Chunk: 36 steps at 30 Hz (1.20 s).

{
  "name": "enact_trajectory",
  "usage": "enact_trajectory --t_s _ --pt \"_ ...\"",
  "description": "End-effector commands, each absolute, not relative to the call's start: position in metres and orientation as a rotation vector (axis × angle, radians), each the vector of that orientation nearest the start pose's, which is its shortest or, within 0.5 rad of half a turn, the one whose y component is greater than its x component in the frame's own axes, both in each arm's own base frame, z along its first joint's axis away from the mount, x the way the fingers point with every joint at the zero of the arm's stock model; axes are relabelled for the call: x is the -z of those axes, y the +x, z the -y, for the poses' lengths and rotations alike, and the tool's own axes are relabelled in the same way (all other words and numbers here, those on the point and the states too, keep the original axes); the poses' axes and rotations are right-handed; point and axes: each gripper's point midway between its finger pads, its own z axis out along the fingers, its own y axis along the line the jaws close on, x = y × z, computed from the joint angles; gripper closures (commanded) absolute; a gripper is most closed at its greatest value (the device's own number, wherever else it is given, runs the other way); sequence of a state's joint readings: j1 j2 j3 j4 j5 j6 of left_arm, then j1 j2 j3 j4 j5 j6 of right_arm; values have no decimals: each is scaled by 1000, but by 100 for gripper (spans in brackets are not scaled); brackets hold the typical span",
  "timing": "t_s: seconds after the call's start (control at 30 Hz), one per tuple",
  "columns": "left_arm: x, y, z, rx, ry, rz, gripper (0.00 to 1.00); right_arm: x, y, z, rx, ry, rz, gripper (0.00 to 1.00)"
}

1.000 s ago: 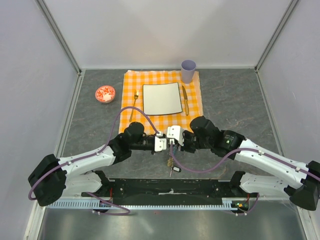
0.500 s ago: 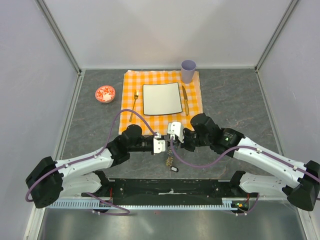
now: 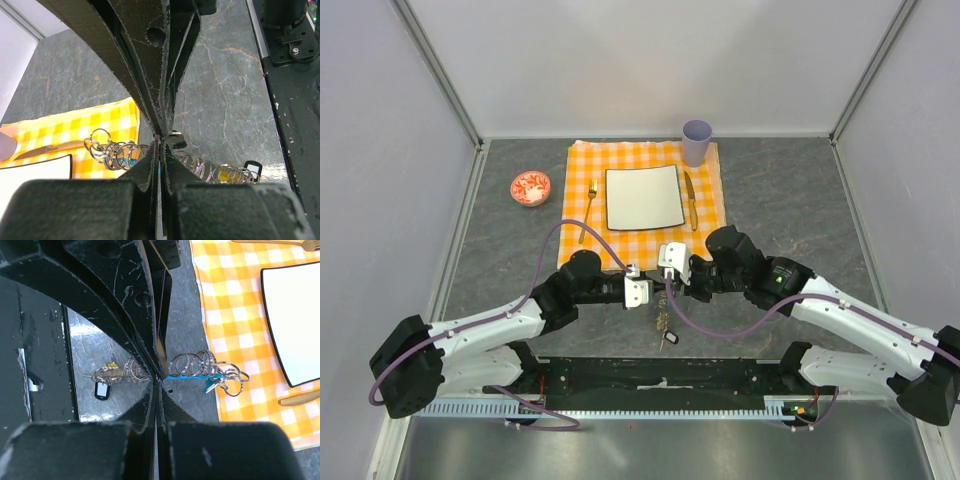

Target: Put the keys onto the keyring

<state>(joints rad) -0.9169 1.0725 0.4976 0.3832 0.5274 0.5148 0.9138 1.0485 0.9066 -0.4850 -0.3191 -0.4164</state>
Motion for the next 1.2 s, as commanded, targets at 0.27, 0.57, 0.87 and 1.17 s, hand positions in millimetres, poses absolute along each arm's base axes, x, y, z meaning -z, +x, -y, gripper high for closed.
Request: enact_trajectory --t_s 0.27,0.57,0.87,1.17 --pt "-231 163 333 805 1282 -1019 98 -197 163 -282 -649 -1526 -1558 100" --pt "-223 156 335 825 1321 -992 98 -200 168 -285 -648 -1498 -1580 98" --pt "-220 157 334 816 1318 -987 98 -208 173 -285 -634 -1440 -1594 80" --pt "-218 158 332 803 1312 -988 98 -212 179 -270 -566 -1387 -1618 71"
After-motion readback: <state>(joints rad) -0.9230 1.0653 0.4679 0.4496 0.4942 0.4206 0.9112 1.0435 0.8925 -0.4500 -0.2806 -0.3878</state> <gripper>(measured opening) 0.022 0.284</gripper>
